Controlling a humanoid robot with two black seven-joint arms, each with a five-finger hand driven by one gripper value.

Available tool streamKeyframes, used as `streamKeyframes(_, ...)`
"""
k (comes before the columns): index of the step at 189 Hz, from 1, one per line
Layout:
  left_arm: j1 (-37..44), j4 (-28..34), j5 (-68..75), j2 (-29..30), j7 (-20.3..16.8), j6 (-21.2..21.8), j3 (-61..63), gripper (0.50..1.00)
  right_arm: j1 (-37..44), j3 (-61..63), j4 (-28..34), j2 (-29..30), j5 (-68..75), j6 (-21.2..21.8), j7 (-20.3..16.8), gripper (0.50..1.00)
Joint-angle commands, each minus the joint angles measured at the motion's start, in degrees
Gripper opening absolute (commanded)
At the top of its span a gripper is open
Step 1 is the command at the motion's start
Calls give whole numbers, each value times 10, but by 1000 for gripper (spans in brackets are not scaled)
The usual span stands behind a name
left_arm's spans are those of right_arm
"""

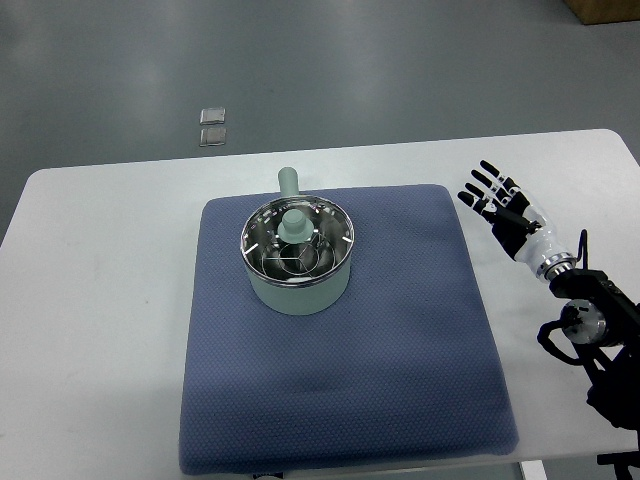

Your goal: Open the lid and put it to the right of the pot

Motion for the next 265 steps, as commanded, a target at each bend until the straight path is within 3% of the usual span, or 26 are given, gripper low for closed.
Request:
streamKeyframes(1, 0, 0, 0, 0, 0, 0, 0, 1000, 1, -5, 0, 3, 0, 0, 0, 928)
streamKeyframes(265, 0, 3, 0, 0, 0, 1, 2, 1000, 19, -5, 0, -7, 0, 1, 0, 928)
